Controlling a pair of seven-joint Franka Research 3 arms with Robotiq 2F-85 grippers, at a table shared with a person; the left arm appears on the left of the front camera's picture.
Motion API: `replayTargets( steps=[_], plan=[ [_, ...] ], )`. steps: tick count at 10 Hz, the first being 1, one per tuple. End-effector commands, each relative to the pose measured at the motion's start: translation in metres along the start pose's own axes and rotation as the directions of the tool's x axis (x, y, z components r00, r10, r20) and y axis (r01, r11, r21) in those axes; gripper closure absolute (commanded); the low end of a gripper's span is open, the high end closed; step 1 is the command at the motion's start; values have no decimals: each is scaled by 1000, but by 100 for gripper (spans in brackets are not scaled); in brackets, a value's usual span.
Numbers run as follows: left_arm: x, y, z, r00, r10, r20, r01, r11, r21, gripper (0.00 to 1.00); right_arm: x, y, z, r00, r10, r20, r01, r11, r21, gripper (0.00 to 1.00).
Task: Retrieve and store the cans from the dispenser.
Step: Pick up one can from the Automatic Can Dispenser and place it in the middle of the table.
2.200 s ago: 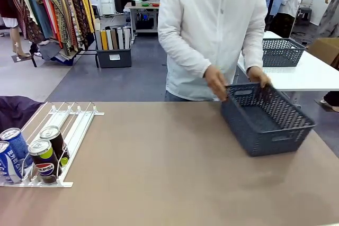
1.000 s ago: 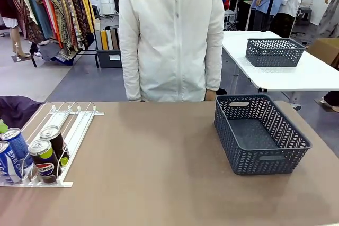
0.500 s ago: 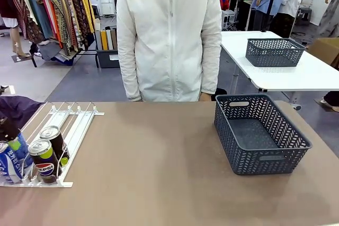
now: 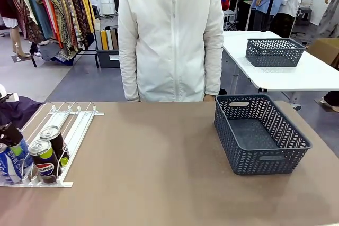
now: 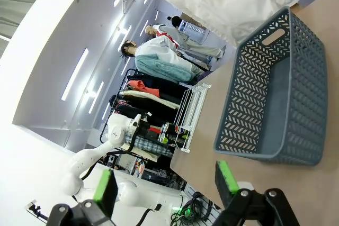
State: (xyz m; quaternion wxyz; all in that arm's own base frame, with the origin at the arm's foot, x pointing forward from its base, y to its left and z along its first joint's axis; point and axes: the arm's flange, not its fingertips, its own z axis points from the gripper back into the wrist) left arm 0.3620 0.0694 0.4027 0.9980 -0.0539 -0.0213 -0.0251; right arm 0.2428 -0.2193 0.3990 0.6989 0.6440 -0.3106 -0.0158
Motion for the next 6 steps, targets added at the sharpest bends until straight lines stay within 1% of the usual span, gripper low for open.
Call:
replayTargets(
  steps=[1, 2, 3, 6],
  plan=[
    [-42, -12, -32, 999, 36, 8, -36, 998, 58, 0, 1, 4, 1, 1000, -4, -9, 4, 1000, 3, 0],
    [-43, -12, -34, 1000, 29, 1, -29, 997, 70, 57, 1, 4, 1, 1000, -4, -9, 4, 1000, 3, 0],
    [-43, -12, -33, 1000, 23, 3, -23, 997, 74, 100, 1, 4, 1, 1000, -4, -9, 4, 1000, 3, 0],
    [-43, -12, -33, 1000, 24, 12, -24, 997, 75, 100, 1, 4, 1, 1000, -4, -9, 4, 1000, 3, 0]
  ],
)
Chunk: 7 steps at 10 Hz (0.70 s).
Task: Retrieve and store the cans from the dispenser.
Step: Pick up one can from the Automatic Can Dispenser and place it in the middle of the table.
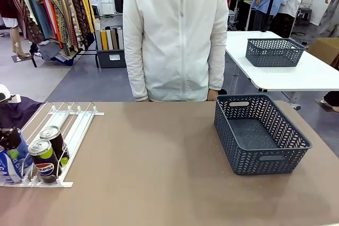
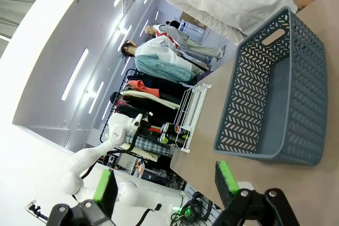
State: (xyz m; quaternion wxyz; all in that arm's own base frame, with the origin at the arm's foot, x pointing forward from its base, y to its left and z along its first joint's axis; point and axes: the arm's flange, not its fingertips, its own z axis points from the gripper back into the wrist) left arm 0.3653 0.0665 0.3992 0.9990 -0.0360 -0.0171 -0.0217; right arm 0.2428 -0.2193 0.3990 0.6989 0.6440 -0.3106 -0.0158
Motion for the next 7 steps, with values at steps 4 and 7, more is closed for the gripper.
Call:
replayTargets(
  steps=[4, 7],
  plan=[
    [-57, -14, -7, 997, 2, 75, -4, 1000, 21, 100, 1, 4, 1, 1000, -4, -9, 4, 1000, 3, 0],
    [-78, -11, 67, 994, -56, 92, 49, 996, 78, 100, 1, 4, 1, 1000, -4, -9, 4, 1000, 3, 0]
  ],
)
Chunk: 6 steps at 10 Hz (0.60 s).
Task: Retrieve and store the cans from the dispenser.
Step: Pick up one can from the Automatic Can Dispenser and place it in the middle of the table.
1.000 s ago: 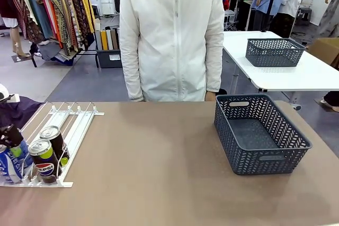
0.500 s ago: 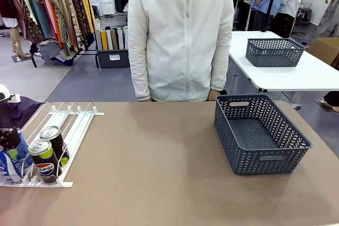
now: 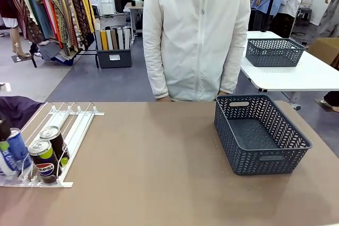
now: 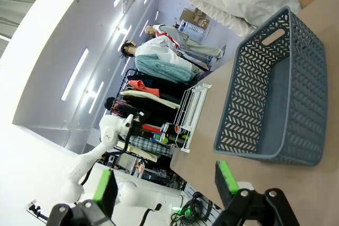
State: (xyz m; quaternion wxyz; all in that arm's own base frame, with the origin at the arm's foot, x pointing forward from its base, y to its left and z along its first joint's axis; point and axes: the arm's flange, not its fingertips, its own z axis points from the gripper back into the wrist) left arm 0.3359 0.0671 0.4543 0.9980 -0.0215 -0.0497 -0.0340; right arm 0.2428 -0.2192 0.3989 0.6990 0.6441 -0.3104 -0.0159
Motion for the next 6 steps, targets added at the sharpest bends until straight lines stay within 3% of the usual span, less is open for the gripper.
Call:
replayTargets(
  steps=[1, 3, 4, 6],
  plan=[
    [-60, -6, 49, 999, -28, 44, 25, 997, 75, 100, 1, 4, 1, 1000, -4, -8, 4, 1000, 3, 0],
    [-86, -6, 110, 981, -110, 159, 92, 989, 120, 100, 1, 4, 1, 1000, -4, -8, 4, 1000, 3, 0],
    [-94, -5, 132, 965, -102, 243, 76, 990, 115, 100, 1, 4, 1, 1000, -4, -8, 4, 1000, 3, 0],
    [-104, 2, 152, 939, -85, 333, 76, 996, 38, 100, 1, 4, 1, 1000, -4, -8, 4, 1000, 3, 0]
  ],
)
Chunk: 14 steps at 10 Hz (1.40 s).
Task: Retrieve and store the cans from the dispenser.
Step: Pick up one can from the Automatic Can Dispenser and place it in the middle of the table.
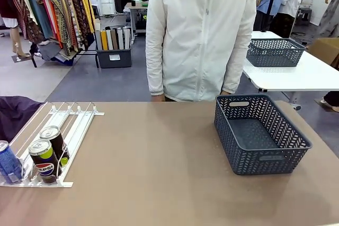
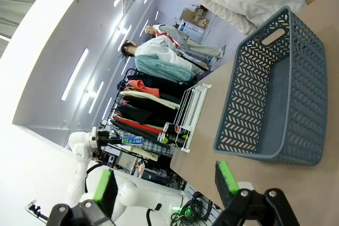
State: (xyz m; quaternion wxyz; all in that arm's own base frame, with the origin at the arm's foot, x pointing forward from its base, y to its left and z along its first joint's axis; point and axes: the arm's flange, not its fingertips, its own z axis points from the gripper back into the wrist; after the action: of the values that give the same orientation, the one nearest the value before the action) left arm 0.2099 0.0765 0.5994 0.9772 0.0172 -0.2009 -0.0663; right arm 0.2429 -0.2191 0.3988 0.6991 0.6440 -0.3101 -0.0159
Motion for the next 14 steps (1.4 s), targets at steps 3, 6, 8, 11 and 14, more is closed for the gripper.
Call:
replayTargets(
  steps=[3, 6, 8, 11, 14],
  plan=[
    [-2, 7, 5, 999, 18, 35, -16, 999, -51, 100, 1, 4, 1, 1000, -3, -8, 3, 1000, 4, 0],
    [-2, 7, 5, 999, 18, 35, -16, 999, -51, 100, 1, 4, 1, 1000, -3, -8, 3, 1000, 4, 0],
    [10, 2, 1, 993, 79, 89, -68, 991, -116, 100, 1, 4, 1, 1000, -3, -8, 3, 1000, 4, 0],
    [105, -71, 21, 966, -37, 254, 70, 990, -123, 100, 1, 4, 1, 1000, -3, -8, 3, 1000, 4, 0],
    [184, -226, -36, 937, -320, 139, 344, 916, -208, 100, 1, 4, 1, 1000, -3, -8, 3, 1000, 4, 0]
  ],
)
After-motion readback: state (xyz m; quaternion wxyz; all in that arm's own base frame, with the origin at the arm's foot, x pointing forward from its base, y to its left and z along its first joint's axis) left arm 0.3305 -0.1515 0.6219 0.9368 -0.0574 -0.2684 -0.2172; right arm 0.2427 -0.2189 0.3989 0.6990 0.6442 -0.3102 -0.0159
